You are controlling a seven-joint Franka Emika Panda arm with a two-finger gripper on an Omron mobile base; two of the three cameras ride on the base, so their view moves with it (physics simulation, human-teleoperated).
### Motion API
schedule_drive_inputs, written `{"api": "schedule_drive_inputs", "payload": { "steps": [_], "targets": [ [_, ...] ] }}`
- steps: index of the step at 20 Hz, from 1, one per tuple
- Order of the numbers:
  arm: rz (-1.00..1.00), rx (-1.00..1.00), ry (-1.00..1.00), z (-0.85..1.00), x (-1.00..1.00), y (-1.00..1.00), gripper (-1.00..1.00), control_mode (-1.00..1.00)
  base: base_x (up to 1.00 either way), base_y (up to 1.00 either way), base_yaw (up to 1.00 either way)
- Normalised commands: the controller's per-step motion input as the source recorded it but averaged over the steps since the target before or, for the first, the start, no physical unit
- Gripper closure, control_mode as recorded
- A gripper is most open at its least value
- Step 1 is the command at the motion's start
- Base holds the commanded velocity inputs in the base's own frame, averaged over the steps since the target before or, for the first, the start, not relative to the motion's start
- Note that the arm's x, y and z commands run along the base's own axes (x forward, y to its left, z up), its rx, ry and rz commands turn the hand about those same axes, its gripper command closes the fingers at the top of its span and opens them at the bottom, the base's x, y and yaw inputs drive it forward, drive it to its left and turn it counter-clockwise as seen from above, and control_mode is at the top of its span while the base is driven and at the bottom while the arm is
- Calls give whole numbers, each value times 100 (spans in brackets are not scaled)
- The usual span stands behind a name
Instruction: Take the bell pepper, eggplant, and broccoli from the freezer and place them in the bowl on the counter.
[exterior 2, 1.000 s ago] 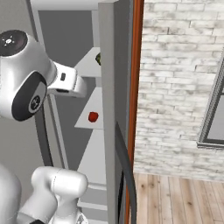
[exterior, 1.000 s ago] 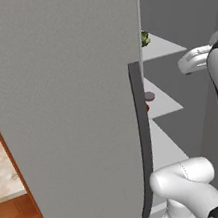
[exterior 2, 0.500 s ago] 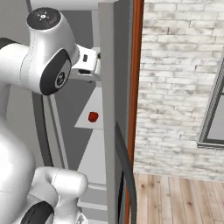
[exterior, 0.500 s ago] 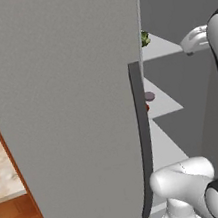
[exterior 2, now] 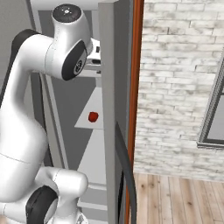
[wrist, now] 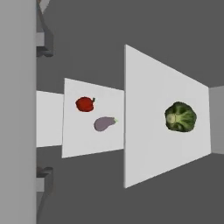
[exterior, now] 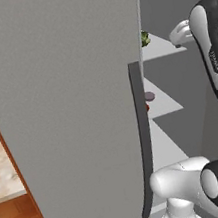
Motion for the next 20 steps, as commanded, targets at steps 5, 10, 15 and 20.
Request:
{"api": "schedule_drive_inputs", "payload": {
  "steps": [5, 10, 15, 20],
  "targets": [
    [2, 0, 0, -15, 68, 0, -100, -100, 0, 0, 0],
    [3, 0, 0, -40, 64, 0, -100, -100, 0, 0, 0],
    [5, 0, 0, -31, 73, 0, -100, -100, 0, 0, 0],
    [4, 0, -1, -5, 70, 0, -100, -100, 0, 0, 0]
  ]
}}
